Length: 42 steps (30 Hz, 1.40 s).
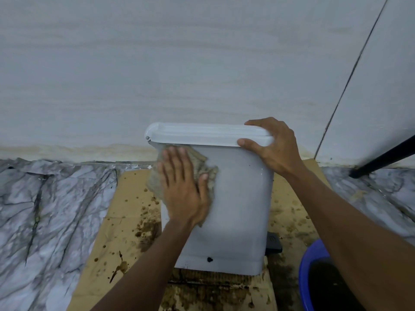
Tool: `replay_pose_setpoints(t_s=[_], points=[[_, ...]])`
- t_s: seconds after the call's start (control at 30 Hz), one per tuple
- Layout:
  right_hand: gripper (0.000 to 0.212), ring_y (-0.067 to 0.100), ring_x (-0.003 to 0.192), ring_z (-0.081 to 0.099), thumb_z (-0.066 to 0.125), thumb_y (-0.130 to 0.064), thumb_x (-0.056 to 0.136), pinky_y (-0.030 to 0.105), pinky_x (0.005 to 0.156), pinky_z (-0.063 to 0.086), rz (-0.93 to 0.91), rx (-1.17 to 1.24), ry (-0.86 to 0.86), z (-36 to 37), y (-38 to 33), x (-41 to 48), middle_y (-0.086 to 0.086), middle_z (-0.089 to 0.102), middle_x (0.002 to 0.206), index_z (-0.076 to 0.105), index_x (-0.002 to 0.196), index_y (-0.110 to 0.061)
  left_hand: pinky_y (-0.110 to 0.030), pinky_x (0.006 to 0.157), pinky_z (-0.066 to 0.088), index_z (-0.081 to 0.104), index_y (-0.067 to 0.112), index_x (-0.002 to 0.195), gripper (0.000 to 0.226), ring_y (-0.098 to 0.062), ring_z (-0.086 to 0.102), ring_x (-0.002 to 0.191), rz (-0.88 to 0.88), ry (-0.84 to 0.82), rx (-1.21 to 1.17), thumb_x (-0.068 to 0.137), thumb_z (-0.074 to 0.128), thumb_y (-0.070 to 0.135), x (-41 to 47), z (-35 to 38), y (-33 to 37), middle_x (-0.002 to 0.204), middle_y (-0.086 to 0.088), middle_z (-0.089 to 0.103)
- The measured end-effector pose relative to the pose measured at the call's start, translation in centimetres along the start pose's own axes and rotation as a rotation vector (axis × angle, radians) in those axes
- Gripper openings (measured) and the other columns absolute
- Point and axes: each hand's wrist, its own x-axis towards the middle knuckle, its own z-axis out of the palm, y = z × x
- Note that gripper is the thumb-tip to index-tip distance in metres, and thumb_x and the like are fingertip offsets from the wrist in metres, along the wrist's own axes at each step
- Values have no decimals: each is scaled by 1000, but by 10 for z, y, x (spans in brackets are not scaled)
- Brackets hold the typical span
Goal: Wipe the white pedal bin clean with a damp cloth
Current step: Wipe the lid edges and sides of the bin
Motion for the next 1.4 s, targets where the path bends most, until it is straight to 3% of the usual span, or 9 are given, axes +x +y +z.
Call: replay_pose_setpoints(t_s=[0.13,0.3,0.4,0.5,0.7,0.87,1.1,1.3,1.4], points=[[53,11,111,54,74,-65,68,33,95,46,-9,-2,-4,-1,1,-3,-16,67,113,72,111,-34,-48,128,0,6,7,162,69,-31,4,158,435,-108,105,107,23,45,-23,10,16,171,-14,3],[53,10,110,54,73,-66,69,29,93,44,-15,-12,7,1,-3,-3,-17,67,113,72,111,-35,-49,128,2,11,6,162,67,-29,3,159,447,-119,116,108,25,43,-19,15,61,171,-13,6],[51,8,112,53,74,-66,70,27,94,42,-10,-10,-13,-4,0,-5,-19,66,114,71,112,-37,-48,128,-5,17,9,162,64,-29,0,159,731,-217,196,109,28,43,-29,24,82,169,-13,11],[44,9,116,52,80,-57,74,30,97,43,28,9,-28,-9,4,-5,-19,65,116,70,113,-38,-47,127,-10,23,10,161,62,-28,0,159,1035,-316,241,108,35,39,-56,31,66,169,-11,15],[42,9,114,53,82,-52,74,28,96,42,3,38,4,-5,-1,-10,-18,67,116,71,111,-36,-45,126,-14,8,11,164,76,-27,-7,158,1353,-437,355,103,35,48,-93,16,-14,171,-10,0],[42,8,113,52,82,-52,74,22,93,39,-8,18,2,-5,-3,-11,-18,66,116,70,111,-37,-44,127,-8,5,18,164,67,-26,-6,158,1050,-312,261,108,22,50,-51,7,-32,171,-12,-9],[49,10,111,53,74,-62,71,25,92,40,-17,-11,-1,-3,-2,-9,-15,66,115,70,113,-36,-52,127,7,17,16,162,77,-34,7,157,582,-33,154,102,38,58,3,-10,-33,169,-19,7],[55,10,112,55,71,-69,67,32,97,45,-15,2,20,0,-1,-5,-17,67,113,72,111,-35,-51,127,2,8,16,163,70,-35,4,158,349,-80,98,106,28,51,-73,8,-43,170,-18,-1],[56,12,112,57,71,-70,68,35,98,46,-25,-15,24,0,1,-4,-17,67,115,72,111,-34,-50,128,0,6,16,164,69,-35,5,158,362,-172,109,107,25,48,-126,16,-54,171,-16,-1]])
